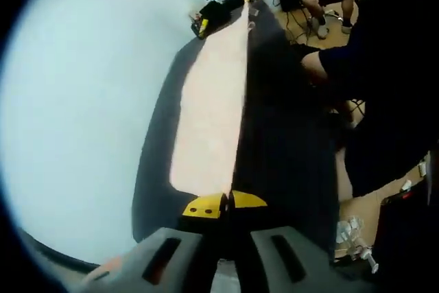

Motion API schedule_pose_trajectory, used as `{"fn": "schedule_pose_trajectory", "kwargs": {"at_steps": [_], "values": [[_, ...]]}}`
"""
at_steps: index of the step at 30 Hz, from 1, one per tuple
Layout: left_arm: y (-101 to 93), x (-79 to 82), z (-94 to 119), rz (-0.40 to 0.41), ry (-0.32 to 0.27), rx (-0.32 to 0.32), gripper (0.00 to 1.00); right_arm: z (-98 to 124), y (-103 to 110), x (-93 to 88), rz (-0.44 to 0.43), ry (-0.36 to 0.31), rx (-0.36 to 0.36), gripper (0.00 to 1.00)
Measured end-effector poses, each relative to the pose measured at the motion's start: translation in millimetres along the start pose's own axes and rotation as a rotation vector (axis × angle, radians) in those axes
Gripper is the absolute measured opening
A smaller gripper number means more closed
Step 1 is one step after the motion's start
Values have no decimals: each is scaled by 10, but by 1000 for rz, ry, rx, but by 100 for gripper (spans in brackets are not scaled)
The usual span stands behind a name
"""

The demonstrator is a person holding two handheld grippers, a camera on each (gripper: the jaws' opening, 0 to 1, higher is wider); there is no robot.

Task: Fold the towel on the table until its edges align and the towel forms a compact rectangular stack.

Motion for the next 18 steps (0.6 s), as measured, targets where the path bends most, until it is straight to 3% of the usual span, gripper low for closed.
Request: {"fn": "schedule_pose_trajectory", "kwargs": {"at_steps": [1,3,4,7,8,11,14,18], "values": [[86,-20,-63,36,18,14,1,-51,-67,42,-13,-3,-22,1],[309,-62,-199,28,65,73,1,-149,-268,51,-30,-13,-39,1],[460,-186,-290,33,74,65,1,-208,-369,61,-44,-15,-55,1],[672,-277,-523,38,80,46,1,-364,-602,44,-60,11,-65,1],[732,-302,-641,48,75,24,1,-445,-716,19,-47,50,-78,1],[1025,-474,-901,79,87,5,1,-714,-1054,-63,-75,79,-77,1],[1212,-629,-1157,111,100,-20,1,-912,-1167,-122,-80,132,-76,1],[1311,-796,-1450,176,114,-76,1,-1232,-1370,-295,-103,178,-82,1]]}}
Point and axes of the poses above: the point that each gripper's makers call its tool centre point, and the gripper's own axes: z roughly backward along the fingers, y roughly to its left, x roughly out of its top, the point moved 8 cm from there along z, roughly backward along the fingers, and after that the axes turned 10 degrees about -y, right-handed, at the moved point
